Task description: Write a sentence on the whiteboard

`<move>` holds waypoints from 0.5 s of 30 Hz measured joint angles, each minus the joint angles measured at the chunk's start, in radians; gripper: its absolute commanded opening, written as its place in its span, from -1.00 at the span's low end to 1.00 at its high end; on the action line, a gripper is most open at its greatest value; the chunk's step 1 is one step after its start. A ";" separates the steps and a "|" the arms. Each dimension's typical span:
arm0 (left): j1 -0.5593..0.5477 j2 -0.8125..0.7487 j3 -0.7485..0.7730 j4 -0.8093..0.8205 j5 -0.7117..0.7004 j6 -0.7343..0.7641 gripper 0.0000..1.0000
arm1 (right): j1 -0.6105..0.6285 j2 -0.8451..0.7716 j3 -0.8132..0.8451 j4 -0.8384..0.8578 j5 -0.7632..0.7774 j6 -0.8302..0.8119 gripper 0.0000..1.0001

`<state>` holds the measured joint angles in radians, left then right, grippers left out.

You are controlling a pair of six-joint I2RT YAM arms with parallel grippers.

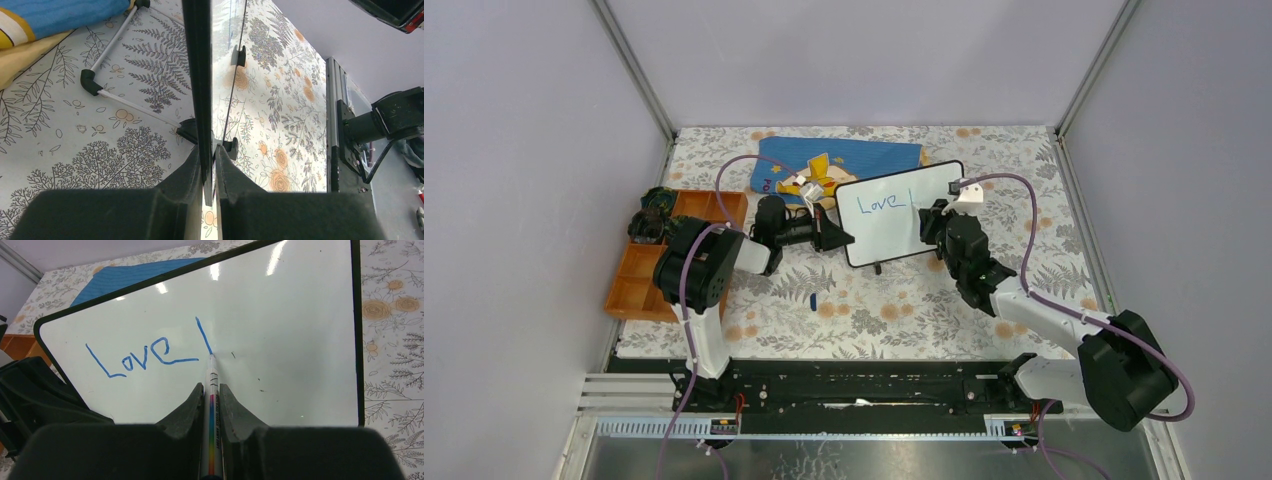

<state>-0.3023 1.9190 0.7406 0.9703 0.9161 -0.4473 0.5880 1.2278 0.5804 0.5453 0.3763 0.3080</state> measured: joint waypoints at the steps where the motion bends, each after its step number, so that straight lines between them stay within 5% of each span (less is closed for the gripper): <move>1: 0.000 0.000 0.000 -0.001 0.000 0.002 -1.00 | 0.000 -0.002 -0.003 -0.003 -0.001 0.002 -1.00; 15: -0.005 -0.008 0.000 -0.016 -0.008 0.016 -1.00 | 0.000 -0.009 -0.005 -0.025 -0.001 0.006 -1.00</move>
<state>-0.3077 1.9114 0.7410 0.9543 0.9085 -0.4313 0.5880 1.2190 0.5755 0.5201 0.3756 0.3141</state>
